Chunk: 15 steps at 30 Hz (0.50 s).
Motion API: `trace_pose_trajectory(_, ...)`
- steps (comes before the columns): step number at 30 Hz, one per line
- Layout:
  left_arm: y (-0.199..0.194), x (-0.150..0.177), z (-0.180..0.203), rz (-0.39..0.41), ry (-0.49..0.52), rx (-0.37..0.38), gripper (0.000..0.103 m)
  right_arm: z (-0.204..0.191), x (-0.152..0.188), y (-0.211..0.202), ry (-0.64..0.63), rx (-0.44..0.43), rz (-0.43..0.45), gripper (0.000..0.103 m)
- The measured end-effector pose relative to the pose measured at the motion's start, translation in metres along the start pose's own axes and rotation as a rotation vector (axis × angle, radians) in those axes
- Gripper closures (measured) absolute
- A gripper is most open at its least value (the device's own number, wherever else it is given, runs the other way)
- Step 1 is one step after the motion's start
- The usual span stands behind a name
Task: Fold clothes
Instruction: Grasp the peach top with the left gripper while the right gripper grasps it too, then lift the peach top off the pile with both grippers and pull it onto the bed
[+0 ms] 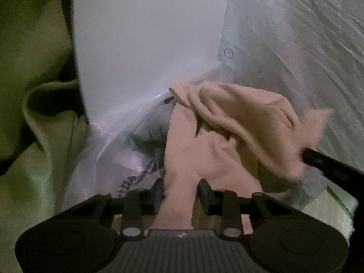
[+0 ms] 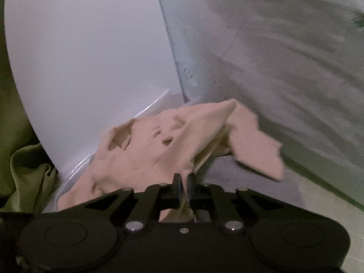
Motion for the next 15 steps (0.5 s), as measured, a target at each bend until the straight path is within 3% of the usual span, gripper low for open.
trace_pose_trajectory(4, -0.016, 0.007, -0.002, 0.020, -0.010, 0.013, 0.065, 0.031, 0.012, -0.047, 0.051, 0.099, 0.070, 0.098)
trace_pose_trajectory(9, -0.025, 0.012, -0.009, 0.026, -0.040, 0.035, 0.051, 0.076, 0.037, -0.107, 0.165, 0.208, 0.120, 0.098)
trace_pose_trajectory(12, -0.020, 0.006, -0.008, 0.035, -0.037, 0.038, 0.040, 0.088, 0.047, -0.127, 0.181, 0.257, 0.130, 0.098)
trace_pose_trajectory(15, -0.010, -0.005, -0.004, 0.043, -0.010, 0.034, 0.036, 0.095, 0.052, -0.136, 0.188, 0.287, 0.135, 0.098)
Point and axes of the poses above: each gripper's, at about its wrist camera, not at the fingertips, and y roughly the way its jaws point, z to its right, x to its underside, the point moved 3 cm from there along y, roughly the way its jaws point, and after that the axes turned 3 degrees about y, right-handed, at the moved point
